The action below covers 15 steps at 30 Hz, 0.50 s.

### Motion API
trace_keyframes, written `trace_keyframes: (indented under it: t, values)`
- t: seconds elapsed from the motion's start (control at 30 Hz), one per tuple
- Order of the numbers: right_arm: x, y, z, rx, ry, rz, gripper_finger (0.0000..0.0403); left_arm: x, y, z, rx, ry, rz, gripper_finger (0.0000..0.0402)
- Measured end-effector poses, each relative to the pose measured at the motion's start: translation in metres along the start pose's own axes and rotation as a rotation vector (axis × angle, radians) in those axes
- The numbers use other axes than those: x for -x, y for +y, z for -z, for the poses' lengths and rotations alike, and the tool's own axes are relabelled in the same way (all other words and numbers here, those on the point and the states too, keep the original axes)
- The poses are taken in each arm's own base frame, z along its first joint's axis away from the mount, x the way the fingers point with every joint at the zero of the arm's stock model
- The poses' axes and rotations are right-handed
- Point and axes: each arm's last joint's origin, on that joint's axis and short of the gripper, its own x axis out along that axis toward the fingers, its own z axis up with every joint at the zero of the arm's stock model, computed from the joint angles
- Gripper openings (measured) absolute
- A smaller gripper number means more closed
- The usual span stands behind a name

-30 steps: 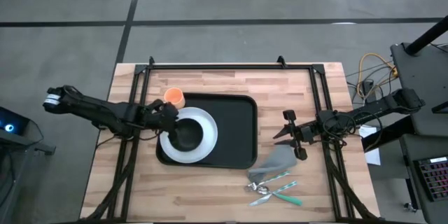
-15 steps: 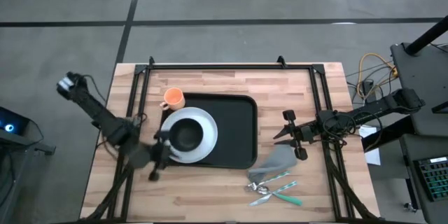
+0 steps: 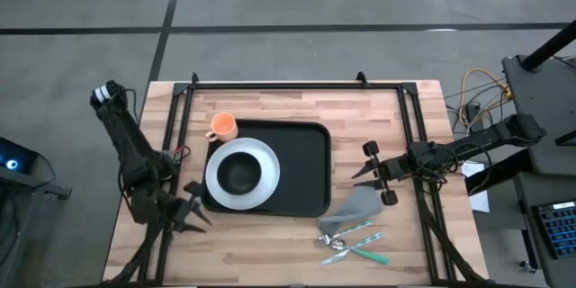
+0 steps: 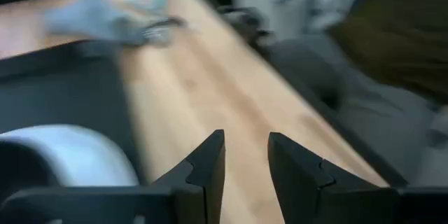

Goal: Set up tray
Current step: Put the gray napkin beside the white plate on the black serving tray

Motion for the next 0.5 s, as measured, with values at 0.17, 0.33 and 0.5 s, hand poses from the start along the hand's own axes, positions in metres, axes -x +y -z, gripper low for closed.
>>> trace_keyframes:
  t: [0.17, 0.33, 0.5]
  values:
    - [0.000, 0.000, 0.000, -0.009, 0.000, 0.000, 0.0082, 0.014, 0.004, 0.013, -0.086, -0.223, 0.302, 0.0091]
    - [0.000, 0.000, -0.001, -0.057, -0.007, 0.000, 0.0083, 0.021, 0.008, 0.029, -0.147, -0.307, 0.468, 0.0091]
    - [0.000, 0.000, -0.001, -0.160, -0.006, 0.000, 0.0076, 0.020, 0.009, 0.039, -0.144, -0.285, 0.528, 0.0091]
